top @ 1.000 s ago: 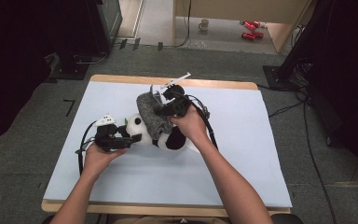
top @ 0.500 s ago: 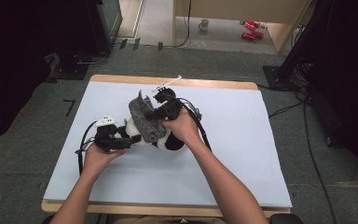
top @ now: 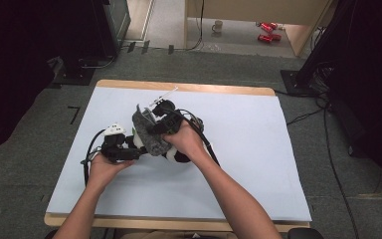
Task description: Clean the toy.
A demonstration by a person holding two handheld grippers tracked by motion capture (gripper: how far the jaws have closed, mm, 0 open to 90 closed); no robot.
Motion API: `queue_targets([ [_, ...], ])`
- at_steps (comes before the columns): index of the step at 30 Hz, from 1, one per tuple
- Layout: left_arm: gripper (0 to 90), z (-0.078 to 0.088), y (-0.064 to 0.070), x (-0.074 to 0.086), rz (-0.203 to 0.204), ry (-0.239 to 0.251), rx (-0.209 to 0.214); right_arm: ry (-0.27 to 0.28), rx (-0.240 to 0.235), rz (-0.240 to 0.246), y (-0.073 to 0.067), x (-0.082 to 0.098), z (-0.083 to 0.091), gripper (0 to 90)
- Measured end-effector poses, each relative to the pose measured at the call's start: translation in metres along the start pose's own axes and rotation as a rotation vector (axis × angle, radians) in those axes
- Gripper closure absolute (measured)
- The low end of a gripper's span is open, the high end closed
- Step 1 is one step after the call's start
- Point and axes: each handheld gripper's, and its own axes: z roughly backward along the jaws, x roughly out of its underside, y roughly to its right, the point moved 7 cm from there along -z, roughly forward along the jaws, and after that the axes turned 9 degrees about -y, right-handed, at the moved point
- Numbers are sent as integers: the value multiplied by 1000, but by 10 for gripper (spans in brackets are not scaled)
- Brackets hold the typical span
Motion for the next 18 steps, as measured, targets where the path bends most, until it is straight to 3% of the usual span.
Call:
queue_targets([
  [2,237,0,0,0,0,4,3,5,2,5,-1,0,1,787],
  [4,238,1,0,-1,8,16,9,17,-40,-15,-2,-2,5,806],
  [7,239,1,0,-3,20,31,17,33,-65,-36,0,-4,12,810],
  [14,239,1,0,-3,25,36,21,90,-35,-56,14,-10,35,809],
  [18,241,1,0,-5,28,41,18,58,-33,-46,9,-9,29,808],
])
